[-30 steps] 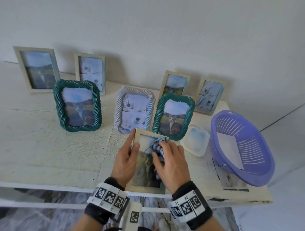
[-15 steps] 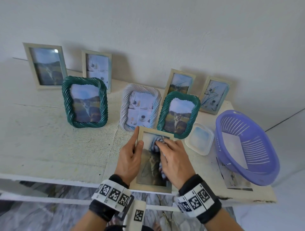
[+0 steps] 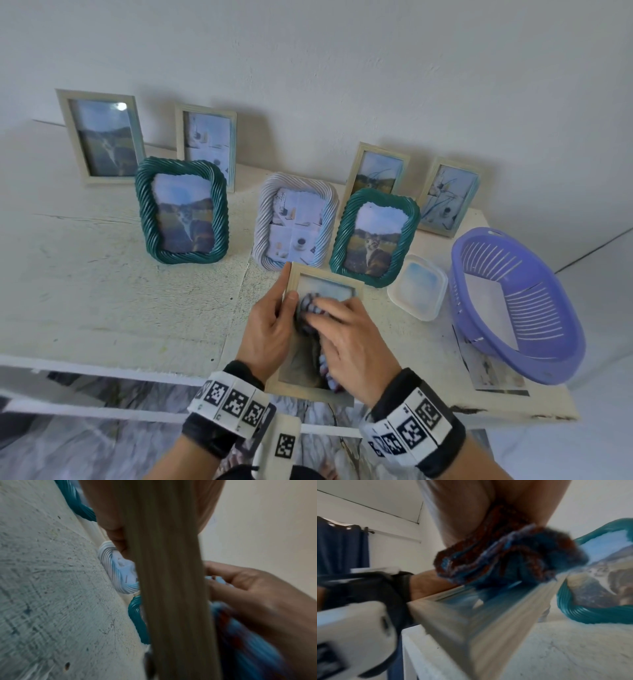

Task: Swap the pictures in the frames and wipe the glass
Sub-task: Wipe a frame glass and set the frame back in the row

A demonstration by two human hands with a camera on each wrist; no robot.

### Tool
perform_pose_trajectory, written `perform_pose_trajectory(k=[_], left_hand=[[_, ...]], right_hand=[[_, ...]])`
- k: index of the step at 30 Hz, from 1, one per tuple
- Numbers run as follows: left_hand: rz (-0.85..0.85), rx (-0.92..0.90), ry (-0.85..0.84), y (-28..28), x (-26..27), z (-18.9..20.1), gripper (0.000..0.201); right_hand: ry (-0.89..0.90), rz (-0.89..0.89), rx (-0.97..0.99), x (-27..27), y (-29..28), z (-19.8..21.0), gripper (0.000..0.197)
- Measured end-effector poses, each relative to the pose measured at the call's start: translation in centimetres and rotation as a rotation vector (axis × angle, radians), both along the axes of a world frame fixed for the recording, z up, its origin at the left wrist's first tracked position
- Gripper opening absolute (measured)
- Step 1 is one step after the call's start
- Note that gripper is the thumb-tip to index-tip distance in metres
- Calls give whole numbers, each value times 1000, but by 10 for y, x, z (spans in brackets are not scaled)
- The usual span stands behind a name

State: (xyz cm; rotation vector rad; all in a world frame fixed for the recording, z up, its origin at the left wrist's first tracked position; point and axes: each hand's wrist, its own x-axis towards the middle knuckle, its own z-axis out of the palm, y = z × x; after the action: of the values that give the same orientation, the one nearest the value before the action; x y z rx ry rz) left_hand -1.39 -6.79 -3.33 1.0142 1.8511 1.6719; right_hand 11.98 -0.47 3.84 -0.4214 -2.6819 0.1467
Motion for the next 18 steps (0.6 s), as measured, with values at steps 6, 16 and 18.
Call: perform_pose_trajectory(k=[6,16,18], left_hand=[[11,9,-10,1,2,5,48],[39,6,-8,-1,-1,3,48],[31,15,-17,-1,2,5,48]], right_hand=[[-110,-139,-58,5,28,-9,50],[-166,-84,-149,7,27,-6,47],[-175,-189,-143,2,24,-8,56]])
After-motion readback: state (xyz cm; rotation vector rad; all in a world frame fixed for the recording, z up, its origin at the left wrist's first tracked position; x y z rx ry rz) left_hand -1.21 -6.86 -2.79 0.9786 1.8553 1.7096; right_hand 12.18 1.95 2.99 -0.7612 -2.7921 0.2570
